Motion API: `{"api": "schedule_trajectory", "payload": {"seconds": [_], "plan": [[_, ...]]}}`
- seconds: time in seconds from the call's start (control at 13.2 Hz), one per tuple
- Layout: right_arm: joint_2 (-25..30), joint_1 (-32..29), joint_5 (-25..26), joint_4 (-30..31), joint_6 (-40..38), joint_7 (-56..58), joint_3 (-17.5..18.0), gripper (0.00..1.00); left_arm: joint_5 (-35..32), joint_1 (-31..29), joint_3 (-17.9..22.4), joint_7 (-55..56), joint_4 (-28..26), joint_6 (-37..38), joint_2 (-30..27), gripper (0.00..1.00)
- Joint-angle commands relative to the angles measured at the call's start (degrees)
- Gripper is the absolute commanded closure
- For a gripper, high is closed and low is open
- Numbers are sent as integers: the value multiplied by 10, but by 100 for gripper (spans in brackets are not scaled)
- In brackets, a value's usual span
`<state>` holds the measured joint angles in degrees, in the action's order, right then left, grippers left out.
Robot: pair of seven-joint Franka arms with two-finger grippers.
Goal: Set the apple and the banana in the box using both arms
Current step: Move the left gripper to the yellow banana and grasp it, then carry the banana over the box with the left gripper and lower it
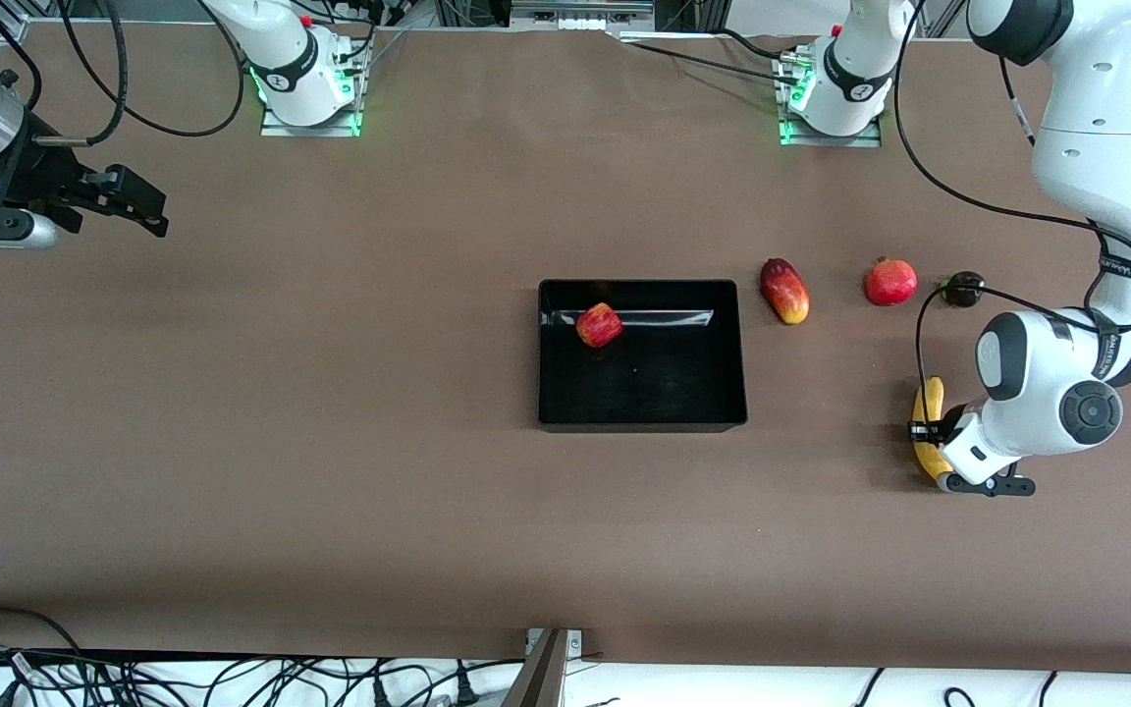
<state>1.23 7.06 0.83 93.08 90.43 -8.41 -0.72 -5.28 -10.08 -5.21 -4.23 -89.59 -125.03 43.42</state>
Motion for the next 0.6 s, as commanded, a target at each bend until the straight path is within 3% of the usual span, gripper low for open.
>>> {"api": "schedule_trajectory", "payload": {"seconds": [0.0, 0.23, 0.38, 0.53], "plan": [[-3, -1, -7, -12, 0, 5, 0, 0, -2, 32, -3, 53, 6, 93, -59, 100], [-4, -1, -10, -12, 3, 6, 0, 0, 69, 128, -2, 194, 25, 182, -104, 100], [-4, -1, -15, -12, 4, 5, 0, 0, 79, 197, -8, 290, 35, 199, -115, 100], [-4, -2, -15, -12, 4, 6, 0, 0, 77, 224, -55, 348, 42, 199, -117, 100]]}}
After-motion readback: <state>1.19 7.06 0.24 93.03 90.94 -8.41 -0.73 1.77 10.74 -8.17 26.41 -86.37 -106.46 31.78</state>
